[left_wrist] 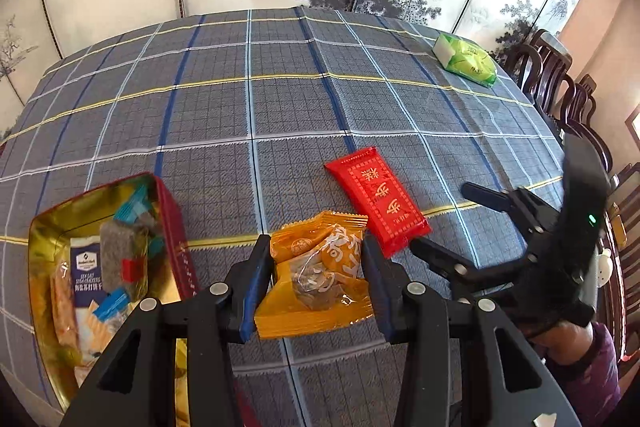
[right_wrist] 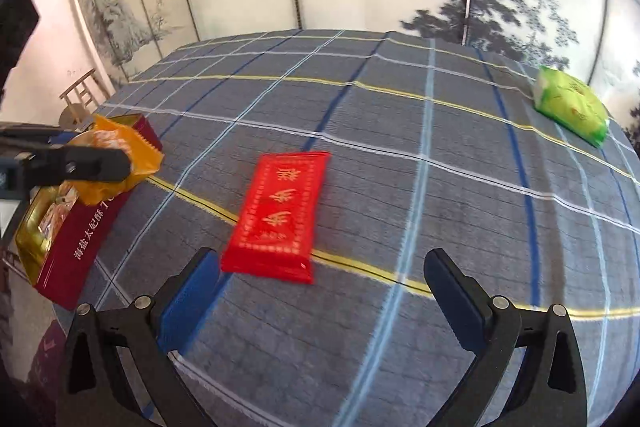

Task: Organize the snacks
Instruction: 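Grasp the red printed pack with the right tool while left lifts the orange candy, then lower the orange candy into the gold tin and open the left tool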

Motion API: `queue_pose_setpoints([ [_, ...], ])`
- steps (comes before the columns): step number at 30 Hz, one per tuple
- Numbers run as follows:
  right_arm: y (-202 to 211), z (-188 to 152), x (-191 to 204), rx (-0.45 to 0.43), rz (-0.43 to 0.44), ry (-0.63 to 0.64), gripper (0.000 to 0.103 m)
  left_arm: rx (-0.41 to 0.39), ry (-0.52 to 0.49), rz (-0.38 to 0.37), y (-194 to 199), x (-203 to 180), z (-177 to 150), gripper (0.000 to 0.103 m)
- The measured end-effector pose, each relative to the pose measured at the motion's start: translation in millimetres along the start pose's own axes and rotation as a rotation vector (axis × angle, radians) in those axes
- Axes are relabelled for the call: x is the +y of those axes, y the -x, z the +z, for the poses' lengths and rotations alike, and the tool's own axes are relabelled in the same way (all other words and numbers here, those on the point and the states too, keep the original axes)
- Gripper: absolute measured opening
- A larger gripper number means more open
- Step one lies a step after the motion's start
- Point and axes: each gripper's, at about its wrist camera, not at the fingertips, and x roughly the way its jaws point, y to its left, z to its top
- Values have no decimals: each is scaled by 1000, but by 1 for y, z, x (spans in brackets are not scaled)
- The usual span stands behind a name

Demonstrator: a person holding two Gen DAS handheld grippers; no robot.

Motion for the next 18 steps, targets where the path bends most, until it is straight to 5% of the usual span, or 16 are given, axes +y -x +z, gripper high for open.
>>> queue_pose_setpoints([
  [7,-53,24,20,94,-11,35,80,-27,-8,22,20,5,-26,41],
  [10,-55,25,27,86,-81,72,46,-30,-1,22,24,9,-30,41],
  [18,-27,9,8,-3,-89,-24,44,-62,17,27,47,21,-43,41],
])
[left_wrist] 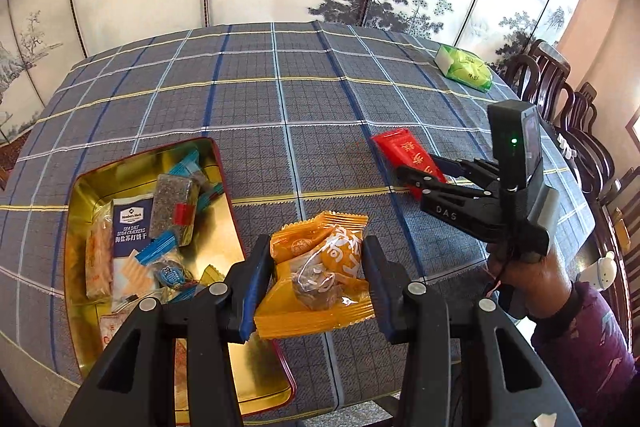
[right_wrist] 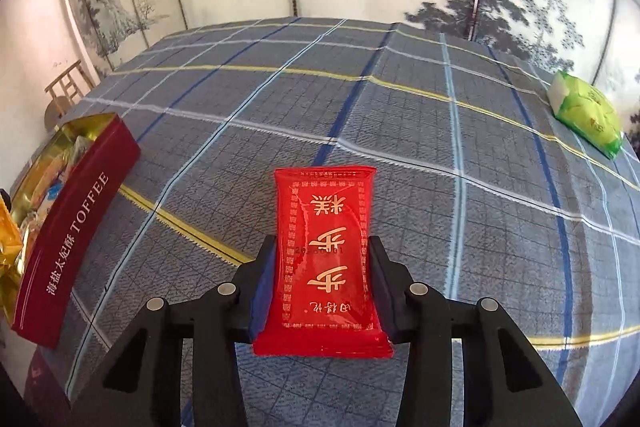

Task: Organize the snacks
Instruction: 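Lower the orange candy into the gold tin and open the left tool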

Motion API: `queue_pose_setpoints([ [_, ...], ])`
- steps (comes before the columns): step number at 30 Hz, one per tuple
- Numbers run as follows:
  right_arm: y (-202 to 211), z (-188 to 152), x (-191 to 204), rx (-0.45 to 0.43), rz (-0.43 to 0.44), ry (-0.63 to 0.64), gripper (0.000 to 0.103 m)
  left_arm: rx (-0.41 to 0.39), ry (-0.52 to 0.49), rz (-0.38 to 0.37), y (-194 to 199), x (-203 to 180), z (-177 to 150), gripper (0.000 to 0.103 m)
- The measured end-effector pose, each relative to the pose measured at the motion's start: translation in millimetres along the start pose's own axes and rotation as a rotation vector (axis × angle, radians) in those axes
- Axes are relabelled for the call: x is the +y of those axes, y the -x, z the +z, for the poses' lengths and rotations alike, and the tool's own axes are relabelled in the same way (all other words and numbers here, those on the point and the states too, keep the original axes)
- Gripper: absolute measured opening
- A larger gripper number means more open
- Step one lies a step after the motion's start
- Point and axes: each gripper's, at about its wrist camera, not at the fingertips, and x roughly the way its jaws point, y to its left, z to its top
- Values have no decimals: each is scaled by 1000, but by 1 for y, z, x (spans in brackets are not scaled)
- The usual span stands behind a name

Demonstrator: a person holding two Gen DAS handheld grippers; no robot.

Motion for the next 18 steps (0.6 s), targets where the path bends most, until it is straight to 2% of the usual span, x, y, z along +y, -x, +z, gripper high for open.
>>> queue_pose_setpoints([
  [2,8,-3,-14,-32,-22,-54,44,-6,2,8,6,3,-4,41],
  [5,9,-10,-29,-31,-49,-113,44,-22,12,14,16,8,-10,41],
  [7,12,-10,-31,-47,-64,-120,44,-37,20,10,21,13,-14,41],
  [10,8,-8,-34,-25,-65,-137,44,-57,38,6,27,21,-21,41],
  [18,6,-7,-39,-21,-70,-150,44,-87,48,66,33,36,-35,41],
])
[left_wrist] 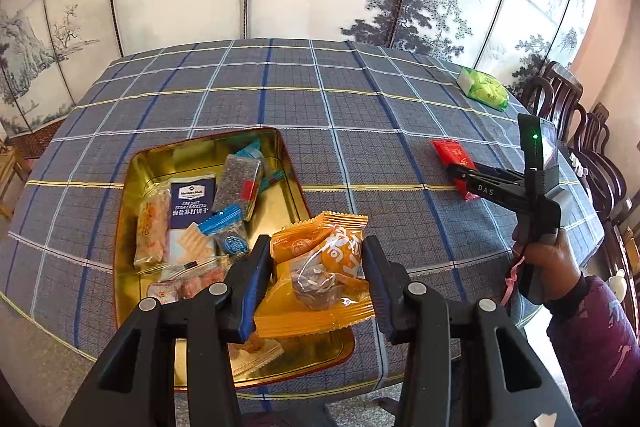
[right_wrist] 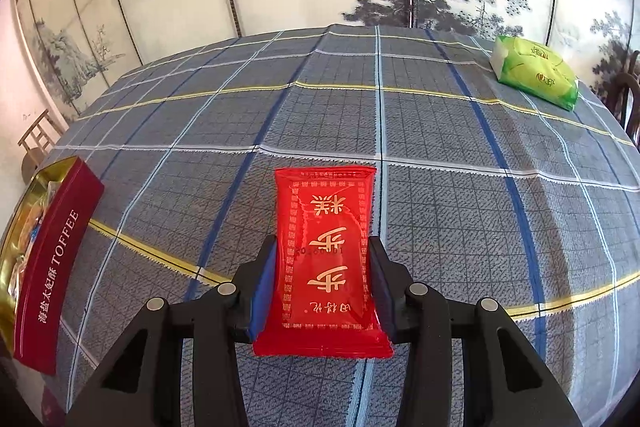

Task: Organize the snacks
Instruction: 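Lower the orange candy into the gold tin and open the left tool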

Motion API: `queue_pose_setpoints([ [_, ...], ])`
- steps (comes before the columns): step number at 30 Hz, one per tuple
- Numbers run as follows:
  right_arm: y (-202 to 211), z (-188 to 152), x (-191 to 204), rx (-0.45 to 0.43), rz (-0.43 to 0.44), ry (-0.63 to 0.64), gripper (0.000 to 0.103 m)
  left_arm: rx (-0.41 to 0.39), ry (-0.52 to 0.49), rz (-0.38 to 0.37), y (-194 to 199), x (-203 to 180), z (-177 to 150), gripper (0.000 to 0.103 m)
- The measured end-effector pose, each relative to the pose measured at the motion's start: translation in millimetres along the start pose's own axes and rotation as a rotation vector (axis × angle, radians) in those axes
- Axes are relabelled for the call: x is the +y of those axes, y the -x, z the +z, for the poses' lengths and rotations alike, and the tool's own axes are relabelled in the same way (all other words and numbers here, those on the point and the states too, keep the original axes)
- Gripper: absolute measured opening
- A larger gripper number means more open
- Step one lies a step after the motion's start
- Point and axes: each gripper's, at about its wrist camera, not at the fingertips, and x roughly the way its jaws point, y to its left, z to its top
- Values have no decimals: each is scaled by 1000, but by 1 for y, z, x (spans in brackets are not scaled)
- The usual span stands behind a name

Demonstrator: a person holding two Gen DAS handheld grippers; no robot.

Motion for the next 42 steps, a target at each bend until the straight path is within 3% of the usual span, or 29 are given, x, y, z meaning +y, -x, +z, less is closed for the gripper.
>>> queue_pose_setpoints([
  [14,-5,1,4,20,-26,9,44,-24,7,33,9,16,-12,41],
  [42,-4,0,5,25,-34,24,44,9,29,53,6,38,-31,42],
])
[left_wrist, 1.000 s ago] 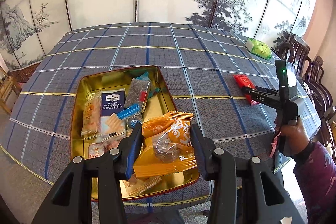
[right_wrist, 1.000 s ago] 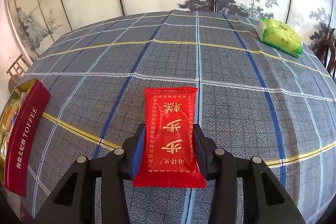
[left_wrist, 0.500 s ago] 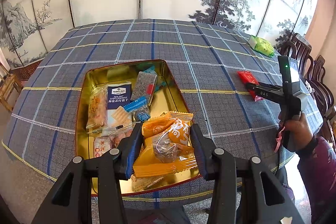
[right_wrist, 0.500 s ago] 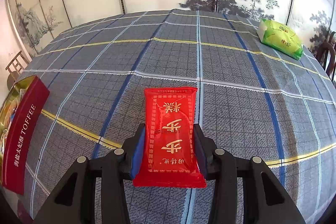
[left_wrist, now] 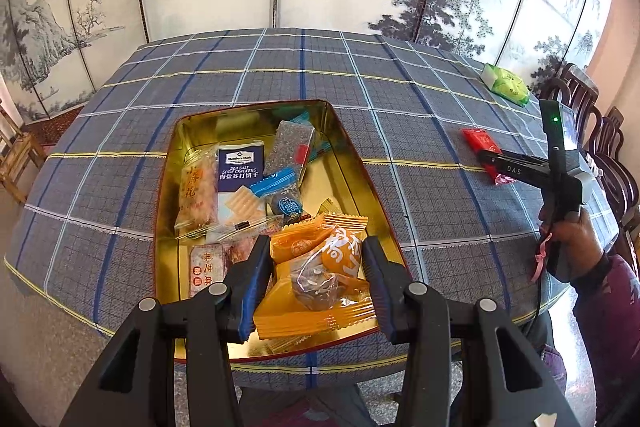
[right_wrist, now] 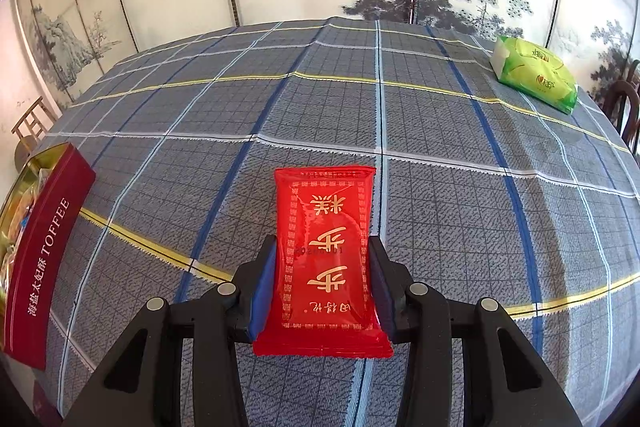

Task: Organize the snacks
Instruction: 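Lower the orange candy into the gold tin and open the left tool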

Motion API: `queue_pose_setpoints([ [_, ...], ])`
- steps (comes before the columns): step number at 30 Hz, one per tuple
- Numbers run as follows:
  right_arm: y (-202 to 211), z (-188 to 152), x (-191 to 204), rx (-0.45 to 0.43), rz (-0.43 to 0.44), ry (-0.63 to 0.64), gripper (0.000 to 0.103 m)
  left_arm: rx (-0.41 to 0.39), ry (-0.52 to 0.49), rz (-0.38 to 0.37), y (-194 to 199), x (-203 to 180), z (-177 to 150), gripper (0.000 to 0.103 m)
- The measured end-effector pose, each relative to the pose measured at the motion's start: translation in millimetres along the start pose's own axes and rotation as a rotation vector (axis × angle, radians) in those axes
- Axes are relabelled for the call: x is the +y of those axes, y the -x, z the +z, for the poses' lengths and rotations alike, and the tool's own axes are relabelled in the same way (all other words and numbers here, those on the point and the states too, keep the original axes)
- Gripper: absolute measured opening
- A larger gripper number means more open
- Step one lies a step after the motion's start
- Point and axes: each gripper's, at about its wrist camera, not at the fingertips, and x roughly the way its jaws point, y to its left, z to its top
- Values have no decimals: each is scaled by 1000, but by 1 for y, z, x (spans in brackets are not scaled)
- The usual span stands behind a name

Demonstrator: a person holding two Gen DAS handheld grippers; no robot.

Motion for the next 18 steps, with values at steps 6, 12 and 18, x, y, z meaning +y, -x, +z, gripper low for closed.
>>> queue_pose_setpoints([
  [6,0,0,0,0,1,-1,44,12,12,-3,-2,7,-1,27],
  [12,0,0,0,0,0,0,44,32,38,2,-9,13,-1,27],
  [18,0,0,0,0,0,0,45,11,32,8,-3,15,1,27],
])
